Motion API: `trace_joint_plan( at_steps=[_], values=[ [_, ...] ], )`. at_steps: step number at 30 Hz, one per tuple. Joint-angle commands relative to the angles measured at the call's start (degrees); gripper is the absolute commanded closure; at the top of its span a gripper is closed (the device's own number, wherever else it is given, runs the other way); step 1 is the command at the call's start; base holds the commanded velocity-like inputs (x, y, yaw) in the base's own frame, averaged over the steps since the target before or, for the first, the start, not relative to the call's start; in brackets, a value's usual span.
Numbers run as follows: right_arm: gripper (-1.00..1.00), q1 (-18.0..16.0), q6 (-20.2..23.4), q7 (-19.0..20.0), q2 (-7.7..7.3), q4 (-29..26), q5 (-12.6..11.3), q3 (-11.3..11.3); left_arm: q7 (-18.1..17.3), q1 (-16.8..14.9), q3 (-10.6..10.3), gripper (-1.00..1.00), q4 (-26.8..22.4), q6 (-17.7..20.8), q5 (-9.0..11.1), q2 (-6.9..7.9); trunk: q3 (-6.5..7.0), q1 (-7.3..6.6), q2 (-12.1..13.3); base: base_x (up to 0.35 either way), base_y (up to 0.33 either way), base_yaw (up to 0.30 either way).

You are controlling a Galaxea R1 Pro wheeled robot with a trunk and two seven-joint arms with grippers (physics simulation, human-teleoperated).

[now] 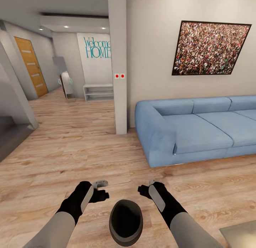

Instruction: Place each of the two pumpkins and all three candles from the living room inside a cabinet in the living room (use any cabinet), then make sure every cabinet is closed, and position the cauldron so it is next to a table in the living room.

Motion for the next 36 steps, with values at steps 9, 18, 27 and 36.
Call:
trace_joint_plan(
  at_steps=[9, 18, 27, 36],
  values=[
    [-1.00, -0.04, 0.14, -0.56, -0.04, 0.82, -0.60, 1.38, -0.11, 0.02, 0.25, -1.00, -0.08, 0.03, 0.42, -0.11, -1.68, 1.98, -3.66, 0.000, 0.000, 0.000],
    [-1.00, -0.04, 0.14, -0.49, -0.04, 0.92, -0.60, 2.02, -0.21, 0.03, 0.37, -1.00, -0.04, -0.40, 0.38, -0.02, -3.29, 3.96, -7.27, 0.000, 0.000, 0.000],
    [-1.00, -0.04, 0.20, -0.47, 0.01, 0.97, -0.68, 3.98, -0.29, 0.15, 0.36, -1.00, 0.00, -0.57, 0.43, -0.06, -4.91, 5.93, -10.88, 0.000, 0.000, 0.000],
    [-1.00, -0.04, 0.14, -0.47, 0.04, 1.03, -0.69, 5.26, -0.33, 0.39, 0.26, -1.00, 0.01, -0.58, 0.44, -0.15, -6.53, 7.91, -14.49, 0.000, 0.000, 0.000]
  ],
)
